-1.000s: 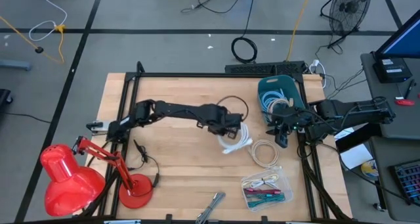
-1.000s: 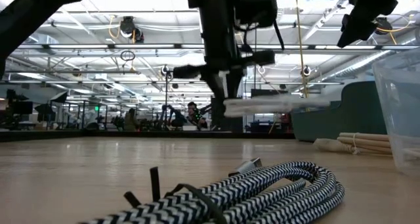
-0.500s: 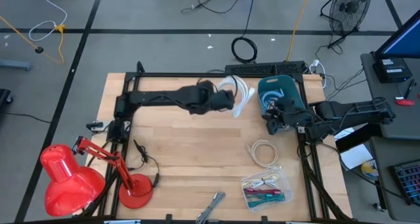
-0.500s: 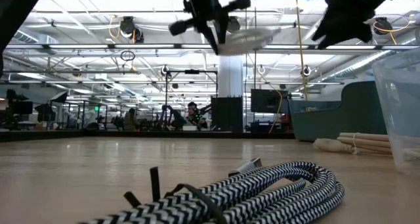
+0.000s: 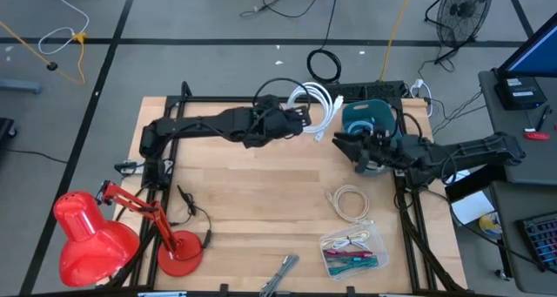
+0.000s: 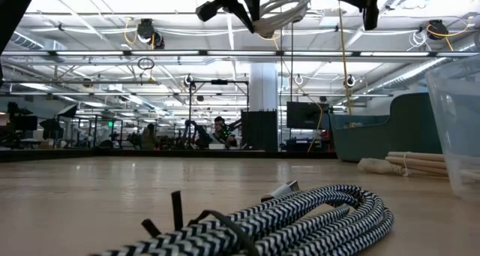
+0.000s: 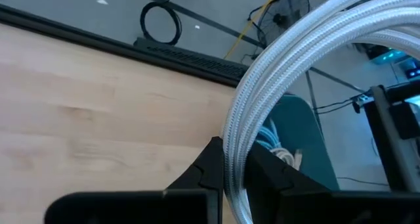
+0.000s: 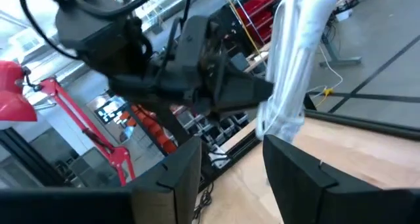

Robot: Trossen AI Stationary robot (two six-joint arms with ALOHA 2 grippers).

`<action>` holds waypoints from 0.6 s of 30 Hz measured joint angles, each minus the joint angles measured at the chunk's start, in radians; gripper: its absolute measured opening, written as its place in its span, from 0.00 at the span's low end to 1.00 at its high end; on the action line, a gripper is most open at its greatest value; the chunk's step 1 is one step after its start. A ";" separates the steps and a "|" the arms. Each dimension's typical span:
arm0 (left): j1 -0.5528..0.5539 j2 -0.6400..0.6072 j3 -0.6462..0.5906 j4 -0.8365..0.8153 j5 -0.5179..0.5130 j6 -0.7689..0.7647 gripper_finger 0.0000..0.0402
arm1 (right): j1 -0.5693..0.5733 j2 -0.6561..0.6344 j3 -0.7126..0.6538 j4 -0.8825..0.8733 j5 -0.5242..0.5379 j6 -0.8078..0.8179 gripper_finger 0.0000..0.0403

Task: Pick & Place USB Port
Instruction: Put the white hdmi cable into the blue bin

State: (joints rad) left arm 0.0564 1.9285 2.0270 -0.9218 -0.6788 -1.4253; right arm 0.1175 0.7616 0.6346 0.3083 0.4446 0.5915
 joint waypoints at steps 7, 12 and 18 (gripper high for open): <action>-0.021 0.000 0.000 -0.001 -0.001 0.012 0.08 | -0.018 0.000 0.000 -0.064 -0.031 0.069 0.39; -0.037 0.000 0.000 -0.002 -0.002 0.018 0.08 | -0.036 0.000 0.000 -0.073 -0.119 0.143 0.46; -0.059 -0.001 0.000 -0.003 -0.002 0.017 0.08 | -0.062 -0.019 0.000 -0.073 -0.132 0.194 0.62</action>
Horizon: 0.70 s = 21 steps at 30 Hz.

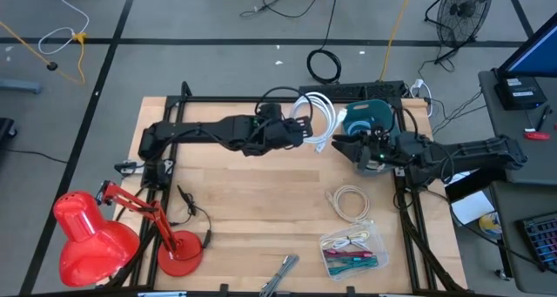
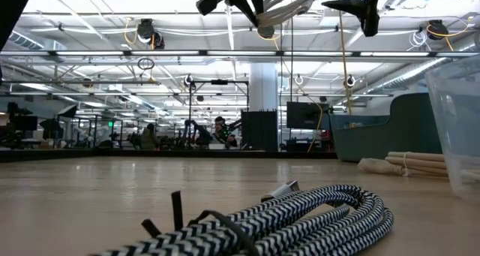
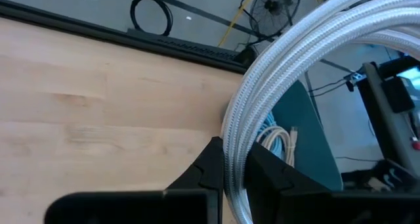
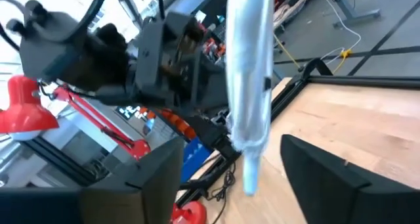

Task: Pick & Place USB Port
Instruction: Put the white hdmi cable into the blue bin

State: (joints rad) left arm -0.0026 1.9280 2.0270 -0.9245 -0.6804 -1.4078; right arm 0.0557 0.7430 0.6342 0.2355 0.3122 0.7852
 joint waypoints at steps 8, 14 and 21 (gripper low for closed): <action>-0.033 -0.011 0.000 0.010 -0.001 -0.012 0.08 | -0.016 0.009 0.000 0.051 0.000 -0.013 0.72; -0.046 -0.011 -0.008 0.063 0.003 -0.010 0.08 | -0.016 0.032 0.000 0.120 -0.001 -0.018 0.71; -0.045 -0.011 -0.008 0.062 0.002 0.008 0.08 | -0.015 0.044 0.000 0.133 -0.002 -0.014 0.61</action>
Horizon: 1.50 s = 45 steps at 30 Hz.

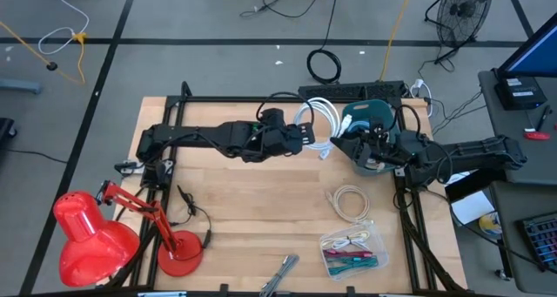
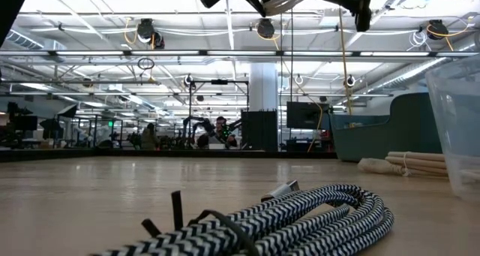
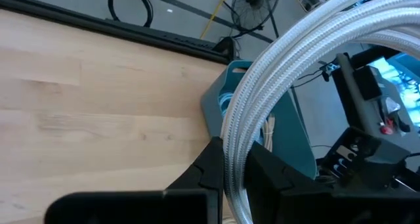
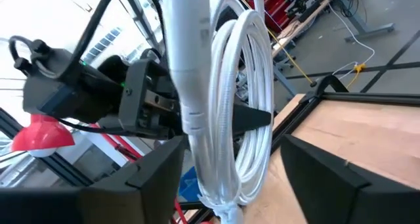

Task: Pick & Place USB Port
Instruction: Put the white hdmi cable into the blue bin

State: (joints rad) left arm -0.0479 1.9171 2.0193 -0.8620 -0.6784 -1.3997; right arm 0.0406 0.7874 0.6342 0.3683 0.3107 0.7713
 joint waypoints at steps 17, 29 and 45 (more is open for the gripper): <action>-0.008 0.000 0.000 -0.004 0.092 0.131 0.23 | 0.000 -0.016 0.000 0.010 -0.115 0.002 0.07; -0.053 -0.072 0.000 -0.008 0.127 0.458 0.33 | -0.077 -0.107 0.000 -0.042 -0.537 0.366 0.07; 0.039 -0.123 -0.001 0.015 0.485 0.675 0.34 | -0.149 -0.133 0.000 -0.025 -1.138 0.626 0.07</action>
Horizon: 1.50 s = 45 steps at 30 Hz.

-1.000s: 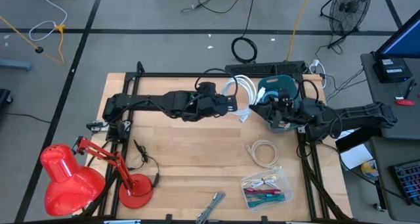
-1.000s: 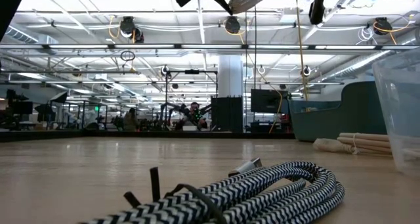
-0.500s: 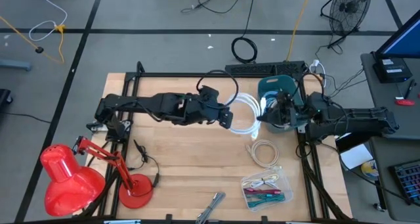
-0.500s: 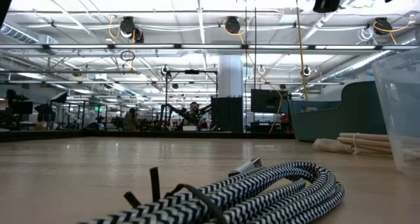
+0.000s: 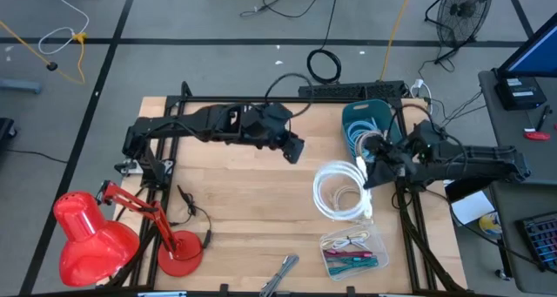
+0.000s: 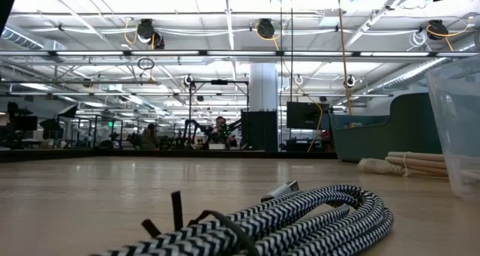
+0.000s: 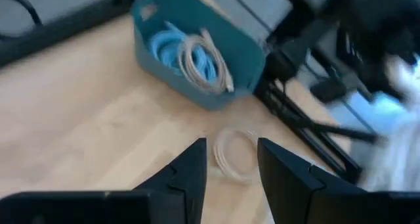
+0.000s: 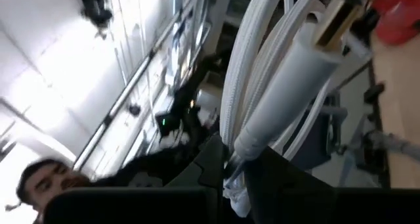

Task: Pick & Place USB Port
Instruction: Put the white hdmi cable into the blue bin

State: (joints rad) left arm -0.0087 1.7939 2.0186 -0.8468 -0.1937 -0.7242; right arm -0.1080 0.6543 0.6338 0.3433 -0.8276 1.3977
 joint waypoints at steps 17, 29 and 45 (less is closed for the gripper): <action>0.010 0.048 0.000 0.341 0.587 -0.078 0.57 | -0.002 -0.012 0.000 -0.049 -0.093 -0.006 0.07; 0.015 0.154 0.002 0.481 0.637 -0.107 0.80 | 0.000 -0.094 0.000 -0.033 -0.225 0.108 0.06; 0.014 0.300 0.000 0.802 0.797 -0.236 0.80 | -0.003 -0.106 0.000 -0.041 -0.220 0.101 0.06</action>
State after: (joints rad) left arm 0.0051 2.0936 2.0186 -0.0443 0.6031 -0.9602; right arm -0.1106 0.5488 0.6342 0.3023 -1.0481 1.4990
